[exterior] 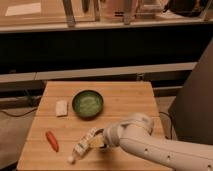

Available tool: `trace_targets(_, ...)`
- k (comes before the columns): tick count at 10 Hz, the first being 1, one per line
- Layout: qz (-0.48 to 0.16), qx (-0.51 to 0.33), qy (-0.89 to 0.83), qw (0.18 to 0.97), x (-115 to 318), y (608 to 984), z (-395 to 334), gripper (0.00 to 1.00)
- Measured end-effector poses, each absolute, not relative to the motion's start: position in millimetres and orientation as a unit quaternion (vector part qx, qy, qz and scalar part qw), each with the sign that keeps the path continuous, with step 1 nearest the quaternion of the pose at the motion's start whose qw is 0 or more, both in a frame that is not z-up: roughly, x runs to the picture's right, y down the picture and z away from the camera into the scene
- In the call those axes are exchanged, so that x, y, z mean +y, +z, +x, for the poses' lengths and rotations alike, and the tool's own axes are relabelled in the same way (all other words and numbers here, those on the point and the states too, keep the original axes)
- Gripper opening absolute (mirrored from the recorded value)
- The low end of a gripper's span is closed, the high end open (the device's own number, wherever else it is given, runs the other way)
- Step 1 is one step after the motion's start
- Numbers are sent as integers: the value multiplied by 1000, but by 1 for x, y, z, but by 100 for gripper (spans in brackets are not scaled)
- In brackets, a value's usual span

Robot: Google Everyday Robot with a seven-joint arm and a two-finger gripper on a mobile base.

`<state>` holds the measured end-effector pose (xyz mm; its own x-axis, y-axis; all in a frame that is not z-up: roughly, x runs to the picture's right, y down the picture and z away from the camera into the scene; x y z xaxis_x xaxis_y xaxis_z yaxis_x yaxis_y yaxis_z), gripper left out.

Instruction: Place the eraser in the ceramic cup

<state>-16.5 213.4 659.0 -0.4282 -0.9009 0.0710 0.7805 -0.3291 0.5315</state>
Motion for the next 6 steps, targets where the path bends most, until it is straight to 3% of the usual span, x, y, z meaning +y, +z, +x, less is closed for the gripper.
trace_targets(6, 110, -256, -807, 521, 210, 654, -21, 80)
